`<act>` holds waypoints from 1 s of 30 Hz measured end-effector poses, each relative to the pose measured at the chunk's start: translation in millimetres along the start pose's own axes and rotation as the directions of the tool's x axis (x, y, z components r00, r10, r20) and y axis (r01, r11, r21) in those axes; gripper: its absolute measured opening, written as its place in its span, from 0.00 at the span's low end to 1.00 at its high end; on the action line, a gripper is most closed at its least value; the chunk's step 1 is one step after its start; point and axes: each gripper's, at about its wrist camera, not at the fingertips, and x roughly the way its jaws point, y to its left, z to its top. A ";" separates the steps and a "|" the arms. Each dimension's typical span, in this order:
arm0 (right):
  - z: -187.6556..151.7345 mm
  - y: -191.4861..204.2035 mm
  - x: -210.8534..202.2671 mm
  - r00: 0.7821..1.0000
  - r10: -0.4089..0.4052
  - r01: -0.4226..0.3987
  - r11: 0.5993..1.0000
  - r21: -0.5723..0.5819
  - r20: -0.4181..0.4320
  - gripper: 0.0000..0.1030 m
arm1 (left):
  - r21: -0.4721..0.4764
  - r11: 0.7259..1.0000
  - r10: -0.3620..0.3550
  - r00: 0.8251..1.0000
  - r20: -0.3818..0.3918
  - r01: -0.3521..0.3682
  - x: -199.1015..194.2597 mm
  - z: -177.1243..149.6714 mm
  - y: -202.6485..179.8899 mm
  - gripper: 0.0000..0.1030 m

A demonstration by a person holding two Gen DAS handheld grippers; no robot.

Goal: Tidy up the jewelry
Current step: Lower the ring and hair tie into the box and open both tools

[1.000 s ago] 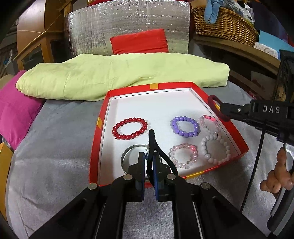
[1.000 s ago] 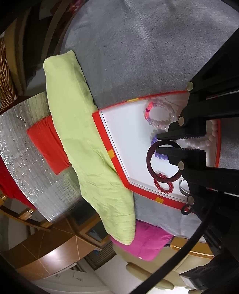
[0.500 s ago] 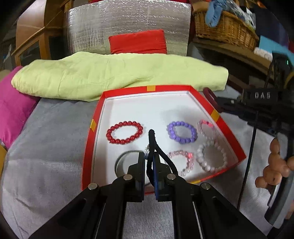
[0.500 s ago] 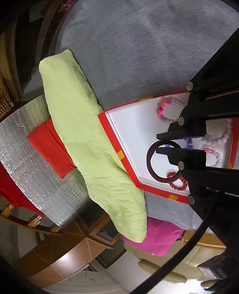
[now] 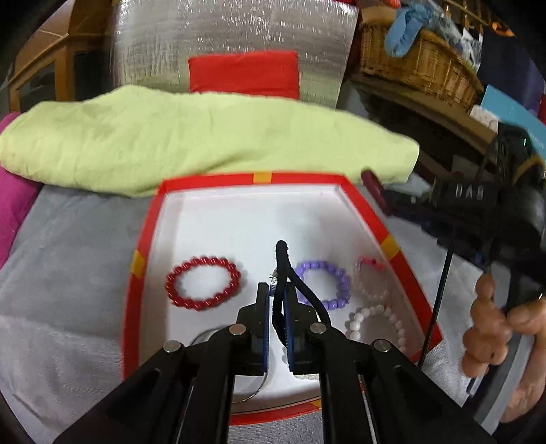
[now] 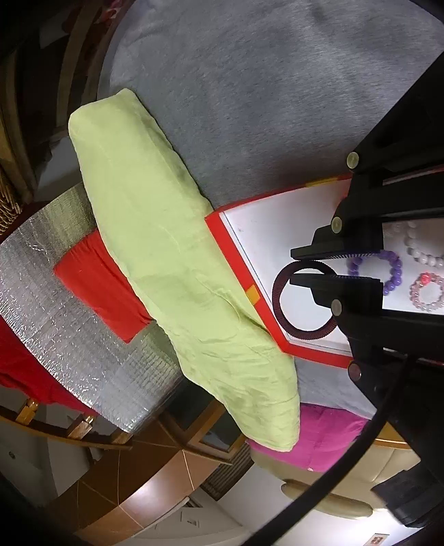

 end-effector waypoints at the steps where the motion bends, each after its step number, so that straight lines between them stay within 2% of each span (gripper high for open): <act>1: 1.8 -1.2 4.3 1.000 -0.003 0.003 1.000 0.013 -0.006 0.08 | 0.000 1.000 0.003 1.000 -0.018 -0.003 5.8 -0.7 -1.0 0.08; 3: 3.3 -1.9 13.1 1.000 -0.012 0.013 1.000 0.025 -0.024 0.08 | 0.008 1.000 0.022 0.998 -0.054 -0.022 16.7 -1.4 -2.9 0.08; 8: -0.1 -3.1 30.0 0.997 -0.050 0.051 0.999 0.018 -0.061 0.09 | 0.003 1.000 0.026 0.998 -0.062 -0.026 23.4 0.2 -1.4 0.08; 13: -1.8 -11.0 40.9 0.994 -0.077 0.082 0.995 0.052 -0.078 0.11 | 0.023 0.998 0.060 0.996 -0.069 -0.059 24.9 0.9 -2.4 0.10; 14: -2.1 -11.6 41.1 0.994 -0.072 0.076 0.996 0.055 -0.079 0.11 | 0.025 0.998 0.063 0.996 -0.069 -0.062 24.3 1.0 -2.5 0.17; 15: -2.2 -13.1 41.5 0.995 -0.066 0.071 0.996 0.059 -0.081 0.11 | 0.023 0.998 0.066 0.996 -0.066 -0.065 23.3 0.9 -1.8 0.29; 16: -2.0 -14.9 41.3 0.994 -0.068 0.074 0.995 0.068 -0.084 0.11 | 0.019 0.998 0.067 0.996 -0.058 -0.066 21.6 0.9 -1.1 0.35; 17: -1.7 -17.5 40.2 0.994 -0.067 0.075 0.994 0.081 -0.087 0.11 | 0.017 0.998 0.067 0.997 -0.047 -0.066 19.4 1.2 -0.6 0.47; 18: -1.1 -20.1 38.2 0.994 -0.062 0.070 0.993 0.093 -0.087 0.11 | 0.018 0.998 0.066 0.997 -0.033 -0.065 16.1 1.7 -0.8 0.52; 20: 0.8 -22.8 32.8 0.994 -0.064 0.073 0.992 0.100 -0.083 0.11 | 0.021 0.998 0.066 0.998 -0.012 -0.065 9.8 3.2 -0.7 0.52; 22: 2.3 -21.8 26.2 0.995 -0.066 0.073 0.993 0.094 -0.077 0.11 | 0.018 0.997 0.074 0.997 0.007 -0.074 3.6 4.3 2.1 0.58; 24: 3.5 -19.2 18.2 0.994 -0.070 0.076 0.994 0.078 -0.081 0.11 | 0.006 0.995 0.101 0.995 0.024 -0.101 -1.8 4.8 7.0 0.65; 26: 3.6 -15.5 11.6 0.994 -0.070 0.075 0.995 0.060 -0.085 0.12 | -0.007 0.990 0.142 0.989 0.035 -0.141 -7.6 4.8 13.1 0.65; 27: 3.0 -12.1 7.0 0.993 -0.075 0.079 0.996 0.041 -0.086 0.15 | -0.010 0.987 0.163 0.986 0.039 -0.163 -11.1 4.4 16.1 0.66; 29: -0.7 -1.8 -2.8 0.992 -0.101 0.100 0.995 -0.019 -0.079 0.29 | -0.019 0.979 0.204 0.978 0.047 -0.203 -18.9 2.8 21.5 0.68; 30: -3.2 2.7 -6.5 0.991 -0.112 0.109 0.993 -0.047 -0.075 0.32 | -0.024 0.975 0.222 0.973 0.056 -0.221 -24.7 1.1 23.6 0.70</act>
